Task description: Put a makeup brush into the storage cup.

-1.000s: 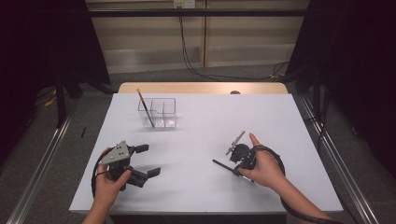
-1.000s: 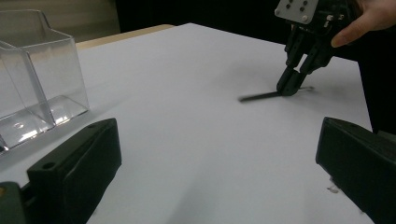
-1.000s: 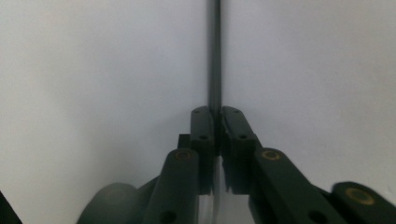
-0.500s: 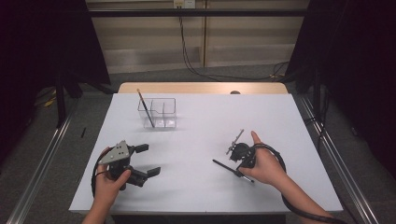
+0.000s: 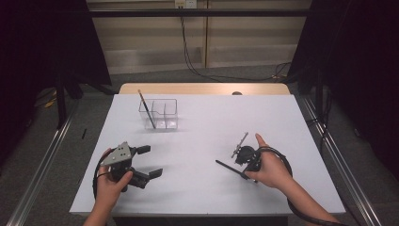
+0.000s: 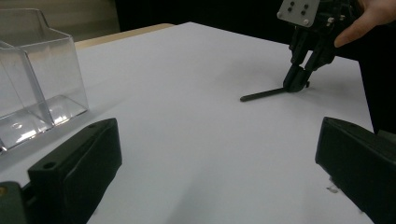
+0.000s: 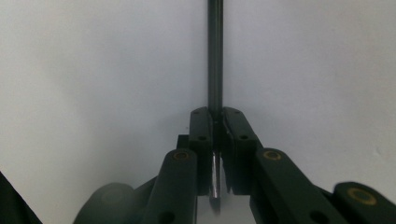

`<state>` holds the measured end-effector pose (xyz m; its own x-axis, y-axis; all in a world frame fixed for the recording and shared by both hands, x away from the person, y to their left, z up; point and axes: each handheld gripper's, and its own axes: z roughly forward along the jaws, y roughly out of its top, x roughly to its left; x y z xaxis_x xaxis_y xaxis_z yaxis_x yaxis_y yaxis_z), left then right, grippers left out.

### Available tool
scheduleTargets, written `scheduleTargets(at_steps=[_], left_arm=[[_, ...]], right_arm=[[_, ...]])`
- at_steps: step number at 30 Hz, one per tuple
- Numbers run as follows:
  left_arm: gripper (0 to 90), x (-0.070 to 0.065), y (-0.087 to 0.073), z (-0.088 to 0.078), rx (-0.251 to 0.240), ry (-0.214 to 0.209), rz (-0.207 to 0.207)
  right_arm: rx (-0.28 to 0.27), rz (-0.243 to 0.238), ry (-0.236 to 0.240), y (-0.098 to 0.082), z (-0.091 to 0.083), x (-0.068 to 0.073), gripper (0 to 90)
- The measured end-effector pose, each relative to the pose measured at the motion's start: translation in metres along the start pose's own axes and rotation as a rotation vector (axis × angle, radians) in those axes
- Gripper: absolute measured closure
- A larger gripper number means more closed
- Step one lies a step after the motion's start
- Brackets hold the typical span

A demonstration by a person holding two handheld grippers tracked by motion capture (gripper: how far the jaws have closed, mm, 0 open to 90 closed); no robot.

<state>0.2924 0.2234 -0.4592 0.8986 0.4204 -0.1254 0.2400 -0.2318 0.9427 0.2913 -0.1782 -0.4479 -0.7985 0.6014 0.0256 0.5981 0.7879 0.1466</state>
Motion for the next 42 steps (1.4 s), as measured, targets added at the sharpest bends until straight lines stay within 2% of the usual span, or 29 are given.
scheduleTargets(at_steps=[8,15,19,26,32,42], left_arm=[[0.4,-0.001,0.001,-0.001,-0.003,-0.001,0.003],[0.4,0.0,0.001,-0.001,-0.007,-0.001,0.0],[0.4,0.0,0.001,-0.001,-0.007,-0.003,-0.002],[0.4,0.0,0.001,-0.001,-0.008,-0.003,-0.001],[0.4,0.0,0.002,0.0,-0.009,-0.007,-0.003],[0.4,0.001,0.001,0.001,-0.005,-0.01,-0.002]], right_arm=[[-0.003,-0.003,0.031,0.0,0.0,-0.005,85.1],[0.006,-0.038,0.042,0.001,-0.001,-0.005,85.2],[-0.024,-0.055,0.066,0.002,-0.002,-0.005,85.2],[-0.034,-0.097,0.052,0.007,-0.012,-0.002,85.2],[-0.064,-0.11,0.066,0.012,-0.019,0.001,85.2],[-0.086,-0.165,0.075,0.025,-0.023,0.007,85.2]])
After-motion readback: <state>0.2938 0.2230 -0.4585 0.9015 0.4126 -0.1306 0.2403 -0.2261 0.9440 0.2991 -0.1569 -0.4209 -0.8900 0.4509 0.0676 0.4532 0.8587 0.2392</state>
